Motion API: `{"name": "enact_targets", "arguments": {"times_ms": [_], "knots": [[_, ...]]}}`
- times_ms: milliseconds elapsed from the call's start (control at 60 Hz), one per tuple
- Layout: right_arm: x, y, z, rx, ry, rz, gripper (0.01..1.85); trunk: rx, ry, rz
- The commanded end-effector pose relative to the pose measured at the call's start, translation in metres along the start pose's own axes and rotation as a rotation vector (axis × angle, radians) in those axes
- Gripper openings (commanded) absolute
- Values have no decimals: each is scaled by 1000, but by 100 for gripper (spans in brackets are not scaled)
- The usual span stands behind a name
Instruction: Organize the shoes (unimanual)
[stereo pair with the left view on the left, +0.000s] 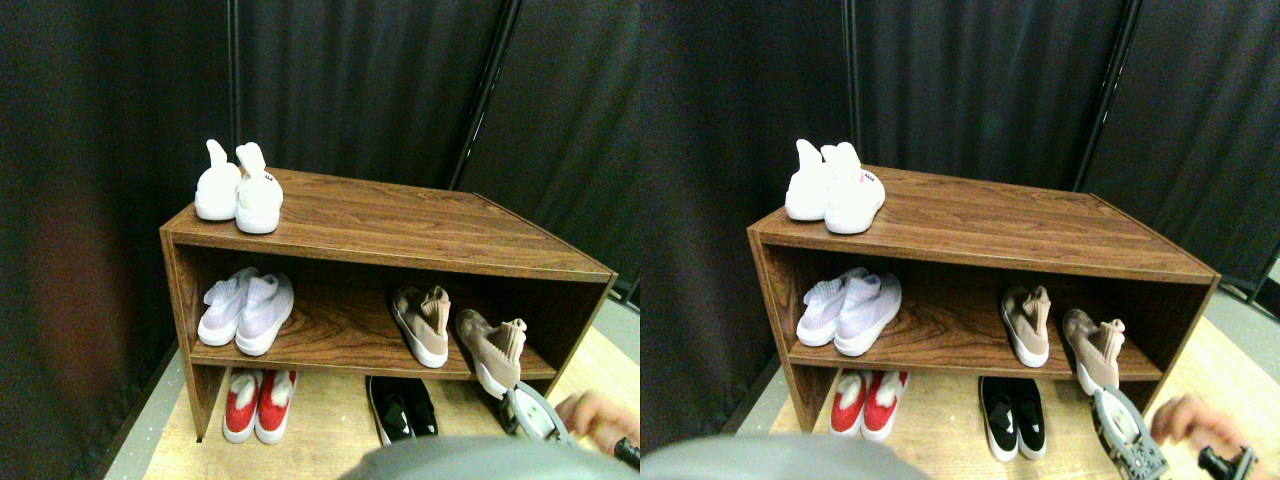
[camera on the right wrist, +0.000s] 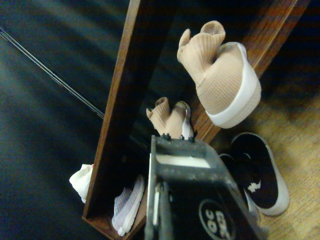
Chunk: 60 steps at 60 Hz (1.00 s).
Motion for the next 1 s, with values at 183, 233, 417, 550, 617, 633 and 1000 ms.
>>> {"name": "enact_targets", "arguments": {"times_ms": [183, 233, 417, 550, 617, 633, 1000], "knots": [[2, 6, 1, 5, -28, 24, 6, -12, 20, 10], [2, 5, 1, 2, -24, 27, 6, -12, 20, 10], [1, 4, 0, 2, -34, 13, 6, -9, 28, 8], [1, 3, -1, 5, -49, 15, 6, -7, 30, 2], [1, 4, 0, 17, -50, 11, 6, -7, 30, -1], [1, 4, 0, 18, -49, 12, 6, -5, 33, -3], [3, 2, 3, 8, -46, 17, 6, -7, 32, -3]]}}
